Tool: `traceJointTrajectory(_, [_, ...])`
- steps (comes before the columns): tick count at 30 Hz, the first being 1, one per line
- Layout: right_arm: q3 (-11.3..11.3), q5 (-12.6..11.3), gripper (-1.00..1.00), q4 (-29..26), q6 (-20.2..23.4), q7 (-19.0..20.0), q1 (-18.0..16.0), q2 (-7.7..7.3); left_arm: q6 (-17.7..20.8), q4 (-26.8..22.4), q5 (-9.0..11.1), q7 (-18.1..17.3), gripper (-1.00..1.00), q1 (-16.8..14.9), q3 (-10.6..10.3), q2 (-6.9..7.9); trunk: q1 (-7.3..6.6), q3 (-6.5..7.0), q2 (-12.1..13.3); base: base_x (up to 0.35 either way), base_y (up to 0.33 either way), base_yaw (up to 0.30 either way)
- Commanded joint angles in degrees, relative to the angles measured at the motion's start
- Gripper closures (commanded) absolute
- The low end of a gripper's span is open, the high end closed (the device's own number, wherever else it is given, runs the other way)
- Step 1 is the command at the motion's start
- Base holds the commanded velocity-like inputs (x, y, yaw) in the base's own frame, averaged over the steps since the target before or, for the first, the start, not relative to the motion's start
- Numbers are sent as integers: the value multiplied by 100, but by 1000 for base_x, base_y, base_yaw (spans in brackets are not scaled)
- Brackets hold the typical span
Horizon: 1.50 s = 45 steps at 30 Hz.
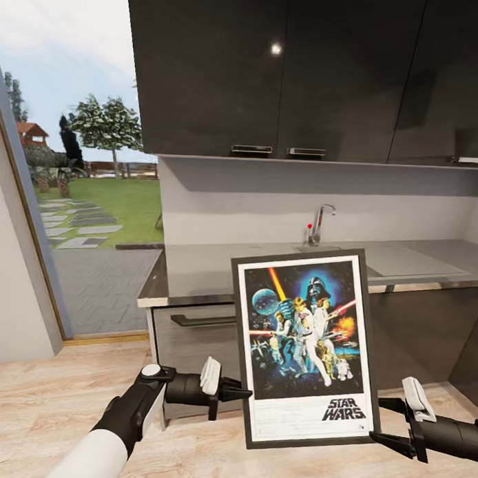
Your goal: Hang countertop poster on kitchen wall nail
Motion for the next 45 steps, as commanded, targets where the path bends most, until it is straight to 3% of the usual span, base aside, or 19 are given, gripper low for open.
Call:
traceJointTrajectory(1, [-7, 9, -100, -2, 60, 26, -4, 1, 1, -6, -28, -16, 100, -3, 9, -9, 0, -7, -4, 0, 0, 0])
traceJointTrajectory(45, [-7, 7, -100, -2, 43, 28, -4, 10, 1, 3, -37, -7, 100, -3, 34, -12, 0, -7, -4, 0, 0, 0])
